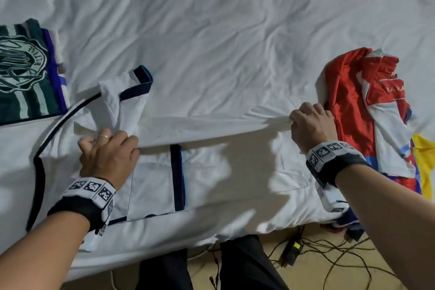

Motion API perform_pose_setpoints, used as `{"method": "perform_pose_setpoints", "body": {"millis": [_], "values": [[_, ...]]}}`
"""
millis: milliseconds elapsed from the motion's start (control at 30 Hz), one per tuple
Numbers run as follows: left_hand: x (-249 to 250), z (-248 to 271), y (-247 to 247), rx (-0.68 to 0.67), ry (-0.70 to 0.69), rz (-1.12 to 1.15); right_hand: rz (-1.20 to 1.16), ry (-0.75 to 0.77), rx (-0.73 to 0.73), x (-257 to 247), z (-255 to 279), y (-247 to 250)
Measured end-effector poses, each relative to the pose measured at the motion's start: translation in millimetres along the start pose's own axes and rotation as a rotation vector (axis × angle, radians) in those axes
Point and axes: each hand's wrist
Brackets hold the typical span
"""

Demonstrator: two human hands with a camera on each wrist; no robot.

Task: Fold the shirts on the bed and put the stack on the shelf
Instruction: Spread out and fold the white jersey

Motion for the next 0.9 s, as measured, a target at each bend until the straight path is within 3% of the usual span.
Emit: {"method": "perform_pose_setpoints", "body": {"millis": [267, 433, 533, 667, 733, 900], "values": [[8, 40, -20, 0.052, -0.056, 0.011, 0.029, -0.040, -0.082, 0, 34, -12], [5, 48, -20, -0.087, -0.105, 0.015, 0.093, -0.051, -0.228, -1, 44, -13], [9, 37, -12, -0.120, -0.039, 0.110, 0.029, -0.103, -0.192, -1, 36, -8], [25, 1, -8, 0.007, 0.044, 0.240, -0.091, -0.051, -0.056, 0, 2, -1], [32, -18, -15, 0.006, 0.028, 0.249, -0.111, -0.022, -0.103, -1, -16, -2], [42, -40, -37, -0.157, 0.054, 0.182, -0.126, -0.047, -0.318, 8, -45, -12]]}}
Point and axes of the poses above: each hand's wrist, its own z-axis away from the middle knuckle, its own y-axis out of the back of the hand, x = y × z, and after that the axes turned 7 degrees about -z, right-handed
